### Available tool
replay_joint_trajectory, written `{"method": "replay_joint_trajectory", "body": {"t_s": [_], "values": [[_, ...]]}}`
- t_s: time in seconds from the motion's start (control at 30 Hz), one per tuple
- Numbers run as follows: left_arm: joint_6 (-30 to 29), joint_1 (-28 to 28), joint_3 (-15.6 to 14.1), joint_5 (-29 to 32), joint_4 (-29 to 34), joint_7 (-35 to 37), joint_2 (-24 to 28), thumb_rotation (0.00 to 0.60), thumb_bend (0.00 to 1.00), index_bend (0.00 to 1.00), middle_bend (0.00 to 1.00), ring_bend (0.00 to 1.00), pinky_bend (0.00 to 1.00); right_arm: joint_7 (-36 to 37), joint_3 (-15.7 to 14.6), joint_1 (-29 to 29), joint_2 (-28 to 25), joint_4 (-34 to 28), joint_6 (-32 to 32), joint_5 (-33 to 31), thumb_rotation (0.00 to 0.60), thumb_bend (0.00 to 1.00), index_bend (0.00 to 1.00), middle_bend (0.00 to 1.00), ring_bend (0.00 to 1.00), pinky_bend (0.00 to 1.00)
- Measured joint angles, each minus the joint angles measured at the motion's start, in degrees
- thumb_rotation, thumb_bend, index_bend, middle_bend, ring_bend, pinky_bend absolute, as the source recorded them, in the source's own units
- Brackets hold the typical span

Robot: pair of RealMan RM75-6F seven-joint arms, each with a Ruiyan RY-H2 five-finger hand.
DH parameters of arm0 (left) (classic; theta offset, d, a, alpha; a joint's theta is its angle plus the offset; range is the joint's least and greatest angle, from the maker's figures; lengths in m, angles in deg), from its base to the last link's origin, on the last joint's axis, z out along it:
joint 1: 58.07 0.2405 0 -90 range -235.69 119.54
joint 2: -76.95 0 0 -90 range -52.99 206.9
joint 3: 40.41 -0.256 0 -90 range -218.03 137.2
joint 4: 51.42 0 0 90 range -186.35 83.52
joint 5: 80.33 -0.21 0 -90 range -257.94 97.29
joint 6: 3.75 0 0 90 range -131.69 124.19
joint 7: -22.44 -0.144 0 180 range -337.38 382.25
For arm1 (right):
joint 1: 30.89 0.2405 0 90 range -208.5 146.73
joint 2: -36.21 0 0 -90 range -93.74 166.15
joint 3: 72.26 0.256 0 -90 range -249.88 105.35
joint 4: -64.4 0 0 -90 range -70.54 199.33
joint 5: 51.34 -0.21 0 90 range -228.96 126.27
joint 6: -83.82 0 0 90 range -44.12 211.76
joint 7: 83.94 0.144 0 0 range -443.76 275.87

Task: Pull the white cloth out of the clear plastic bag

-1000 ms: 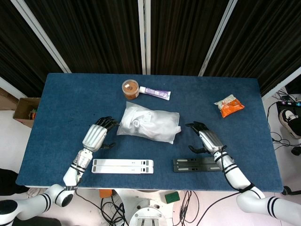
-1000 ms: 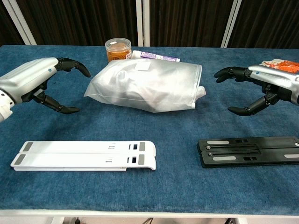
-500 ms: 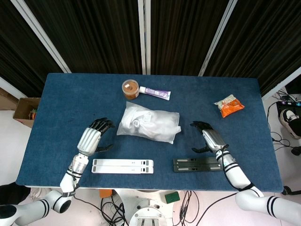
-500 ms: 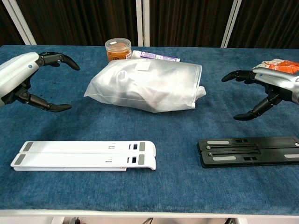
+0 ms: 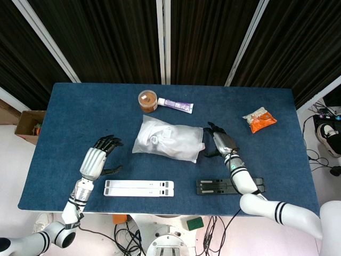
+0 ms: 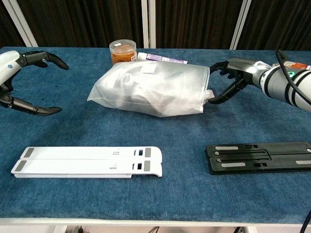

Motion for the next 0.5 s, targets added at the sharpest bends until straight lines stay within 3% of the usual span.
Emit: {"method": "replay_joint_trajectory", "body": {"t_s": [0.23,0.33,0.4,0.5], "values": [[0.09,-0.01,0.16,0.19,-0.23,0.39,0.06,0.600,0.12,0.30,0.23,0.15,0.19,-0.12,1.36,3.29,3.78,1.87,-2.10,-4.30,0.600,0.19,0.25,0.00,0.00,0.00],[0.13,-0.02,0.13,0.17,-0.38,0.48,0.02,0.600,0.13,0.30,0.23,0.15,0.19,1.36,1.40,3.44,6.17,3.65,-1.63,-3.34,0.600,0.24,0.38,0.00,0.00,0.00],[0.10,-0.03,-0.07,-0.10,-0.63,0.39,0.01,0.600,0.12,0.30,0.23,0.15,0.19,2.28,1.33,3.42,8.07,5.58,-0.76,-2.23,0.600,0.33,0.53,0.04,0.00,0.00],[0.14,-0.04,-0.53,-0.51,-1.18,0.41,-0.10,0.600,0.12,0.30,0.23,0.15,0.19,4.06,1.24,3.01,11.25,8.90,1.88,0.15,0.600,0.43,0.63,0.08,0.00,0.00]]}}
